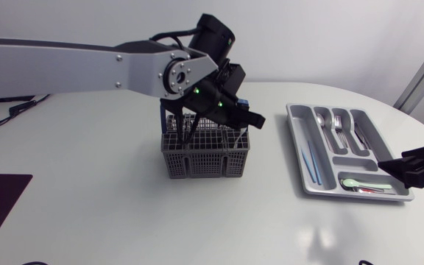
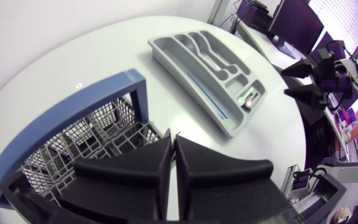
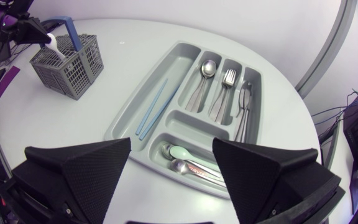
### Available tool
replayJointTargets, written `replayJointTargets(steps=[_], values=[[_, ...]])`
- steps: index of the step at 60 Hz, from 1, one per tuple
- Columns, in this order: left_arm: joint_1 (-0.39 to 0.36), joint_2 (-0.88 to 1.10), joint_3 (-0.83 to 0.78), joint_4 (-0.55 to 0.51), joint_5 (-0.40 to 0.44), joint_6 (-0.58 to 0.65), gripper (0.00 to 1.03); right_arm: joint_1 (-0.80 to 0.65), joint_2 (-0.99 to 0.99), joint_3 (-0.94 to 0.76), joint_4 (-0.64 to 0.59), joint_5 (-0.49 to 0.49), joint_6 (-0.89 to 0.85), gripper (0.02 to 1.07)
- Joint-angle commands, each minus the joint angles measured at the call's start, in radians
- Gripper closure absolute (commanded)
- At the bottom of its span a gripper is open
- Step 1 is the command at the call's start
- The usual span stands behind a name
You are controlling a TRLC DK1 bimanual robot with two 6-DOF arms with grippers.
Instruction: Unload the cutlery basket into the drawer organizer.
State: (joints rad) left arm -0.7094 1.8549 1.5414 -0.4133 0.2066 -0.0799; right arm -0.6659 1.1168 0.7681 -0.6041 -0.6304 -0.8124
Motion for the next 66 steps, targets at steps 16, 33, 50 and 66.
replayJointTargets(steps=[16, 33, 50, 66], values=[[0.041, -0.232, -0.11, 0.099, 0.152, -0.029, 1.0, 0.16, -0.152, 0.03, -0.029, -0.052, 0.078, 0.12], [0.074, -0.361, -0.227, 0.108, 0.28, 0.049, 1.0, 0.387, -0.173, 0.069, -0.013, -0.118, 0.16, 0.11], [0.125, -0.454, -0.357, 0.103, 0.373, 0.178, 1.0, 0.557, -0.155, 0.079, -0.006, -0.146, 0.168, 0.11], [0.159, -0.516, -0.432, 0.014, 0.455, 0.338, 1.0, 0.695, -0.152, 0.074, -0.008, -0.152, 0.144, 0.11]])
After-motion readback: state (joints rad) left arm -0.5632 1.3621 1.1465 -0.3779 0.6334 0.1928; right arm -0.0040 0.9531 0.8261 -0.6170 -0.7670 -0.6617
